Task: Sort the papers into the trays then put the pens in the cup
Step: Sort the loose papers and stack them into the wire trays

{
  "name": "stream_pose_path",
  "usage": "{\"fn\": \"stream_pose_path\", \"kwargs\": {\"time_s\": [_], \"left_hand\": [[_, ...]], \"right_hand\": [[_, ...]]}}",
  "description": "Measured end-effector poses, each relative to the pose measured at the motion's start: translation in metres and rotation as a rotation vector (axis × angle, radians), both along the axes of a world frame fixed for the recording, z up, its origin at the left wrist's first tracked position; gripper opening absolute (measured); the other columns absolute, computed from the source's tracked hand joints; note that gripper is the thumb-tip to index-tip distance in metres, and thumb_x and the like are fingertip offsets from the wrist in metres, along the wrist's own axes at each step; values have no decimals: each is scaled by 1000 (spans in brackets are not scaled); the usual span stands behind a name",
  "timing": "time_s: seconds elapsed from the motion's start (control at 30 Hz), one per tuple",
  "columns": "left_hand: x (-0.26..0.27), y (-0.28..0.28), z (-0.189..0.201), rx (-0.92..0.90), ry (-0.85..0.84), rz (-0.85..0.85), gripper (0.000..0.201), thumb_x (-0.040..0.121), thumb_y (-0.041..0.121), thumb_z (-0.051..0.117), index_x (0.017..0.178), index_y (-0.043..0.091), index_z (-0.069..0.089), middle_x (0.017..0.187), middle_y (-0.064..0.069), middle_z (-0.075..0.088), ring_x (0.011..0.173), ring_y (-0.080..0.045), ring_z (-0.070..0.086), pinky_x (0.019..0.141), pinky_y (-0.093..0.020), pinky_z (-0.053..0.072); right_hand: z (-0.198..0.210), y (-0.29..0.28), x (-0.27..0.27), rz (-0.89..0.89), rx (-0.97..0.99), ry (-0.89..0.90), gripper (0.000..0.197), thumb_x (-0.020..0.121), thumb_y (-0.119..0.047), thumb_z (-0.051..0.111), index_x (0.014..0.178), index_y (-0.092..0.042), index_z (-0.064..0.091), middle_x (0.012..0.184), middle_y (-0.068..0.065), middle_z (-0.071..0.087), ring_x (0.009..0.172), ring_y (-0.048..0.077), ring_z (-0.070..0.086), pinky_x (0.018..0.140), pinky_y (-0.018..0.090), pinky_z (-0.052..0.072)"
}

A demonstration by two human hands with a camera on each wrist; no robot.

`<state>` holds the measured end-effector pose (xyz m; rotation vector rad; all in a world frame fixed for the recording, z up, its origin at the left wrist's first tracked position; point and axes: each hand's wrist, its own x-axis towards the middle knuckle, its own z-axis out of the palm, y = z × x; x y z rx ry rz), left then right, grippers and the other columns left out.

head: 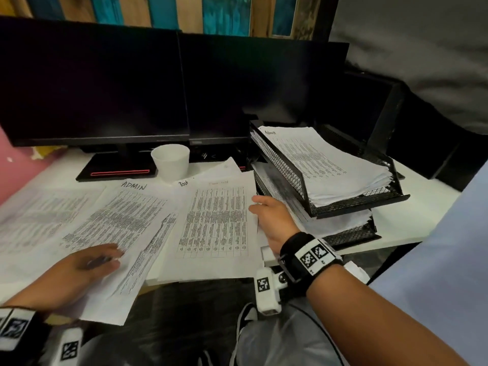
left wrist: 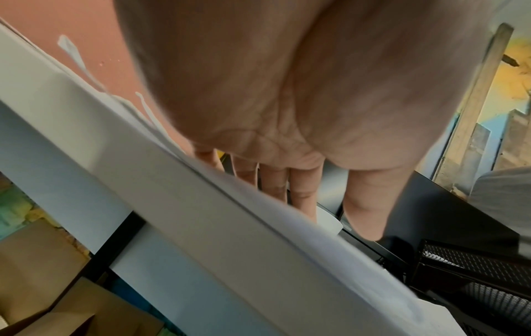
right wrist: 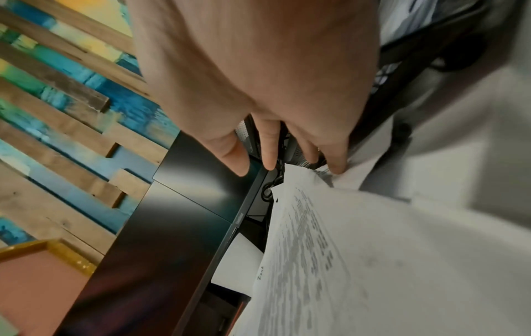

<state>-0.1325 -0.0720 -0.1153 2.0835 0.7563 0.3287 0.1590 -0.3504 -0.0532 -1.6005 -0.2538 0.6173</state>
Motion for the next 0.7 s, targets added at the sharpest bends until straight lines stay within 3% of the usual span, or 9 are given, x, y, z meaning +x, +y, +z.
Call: {"fn": "stream_pose_path", "kwargs": {"time_s": [0.03,0.13,0.2,0.27,0.33,0.4,0.47,0.6,0.7], "left_hand": [[-2,-6,-4,-114,11,-94,17,87,37,82,103,39,81,136,22,60,123,-5,58,115,-39,39],[0,1,18,-80,47,46,19,87,22,81,106,25,80,139,14,59,120,-8,60,105,-27,39],[0,-21,31,-119,86,-14,38,73,42,92,106,29,80,136,18,61,122,-9,61,104,-25,39],[-2,-15,29,8,141,3,80,40,83,85,108,41,75,133,26,59,125,-7,59,110,-32,41],[-4,-17,35,100,242,-22,97,31,96,74,114,47,67,139,28,53,133,-9,52,118,-41,36],[-1,-23,36,226,379,-36,83,54,81,82,126,52,55,151,24,43,144,-10,40,122,-43,27],[3,-32,37,301,453,-32,81,70,68,81,140,54,45,162,20,32,151,-11,29,123,-46,22],[3,-29,36,302,481,-34,91,71,63,81,150,50,38,166,17,27,152,-13,27,123,-49,24],[4,-30,41,290,481,-45,87,71,50,81,148,50,40,162,18,33,147,-12,35,121,-46,30]], "right_hand": [[0,5,3,-9,-5,-8,32,94,-16,65,125,-24,67,142,5,62,122,21,59,102,39,49],[0,20,9,-43,-20,24,33,97,-12,63,129,-20,67,128,7,67,86,16,56,72,29,46],[-1,27,11,-61,-31,31,33,97,-11,63,129,-20,66,119,7,68,77,15,54,65,28,43],[-4,33,13,-57,-43,6,35,96,-10,64,130,-20,66,127,7,68,92,20,63,69,30,46],[-4,39,12,-58,-34,-2,35,95,-8,65,129,-18,67,133,8,66,119,28,64,90,37,53],[-1,45,10,-54,-30,-1,33,95,-6,66,127,-15,68,133,9,66,127,29,60,110,47,48],[1,49,9,-44,-47,-10,31,95,-6,66,124,-15,69,130,9,68,124,28,61,112,48,47],[4,57,11,-16,-74,-2,23,91,-12,70,110,-24,73,127,9,71,112,31,64,87,44,52],[8,61,12,-5,-41,53,44,93,-4,69,135,-16,60,129,14,68,104,29,63,80,41,56]]}}
